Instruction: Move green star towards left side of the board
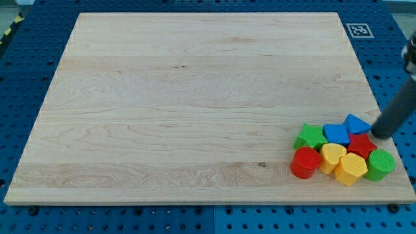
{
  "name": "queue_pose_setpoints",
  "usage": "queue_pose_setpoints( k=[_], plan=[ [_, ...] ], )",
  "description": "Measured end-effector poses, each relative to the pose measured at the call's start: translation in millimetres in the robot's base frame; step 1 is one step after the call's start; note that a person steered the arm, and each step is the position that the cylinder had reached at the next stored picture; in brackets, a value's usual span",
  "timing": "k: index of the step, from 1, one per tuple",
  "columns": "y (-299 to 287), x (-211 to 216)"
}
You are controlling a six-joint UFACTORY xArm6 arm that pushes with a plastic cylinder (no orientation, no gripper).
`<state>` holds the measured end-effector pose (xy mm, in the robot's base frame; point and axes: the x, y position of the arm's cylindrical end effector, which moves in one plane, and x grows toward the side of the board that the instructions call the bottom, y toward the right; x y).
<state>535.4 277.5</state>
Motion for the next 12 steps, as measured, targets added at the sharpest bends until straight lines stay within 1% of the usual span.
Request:
queue_pose_setpoints(
  k=[1, 3, 5, 6, 7, 9, 10, 12],
  plan=[
    [0, 34],
    [2, 36],
    [32, 62],
    [32, 67],
    [23, 81],
    [16, 80],
    [-5, 76],
    [-18, 61]
  ],
)
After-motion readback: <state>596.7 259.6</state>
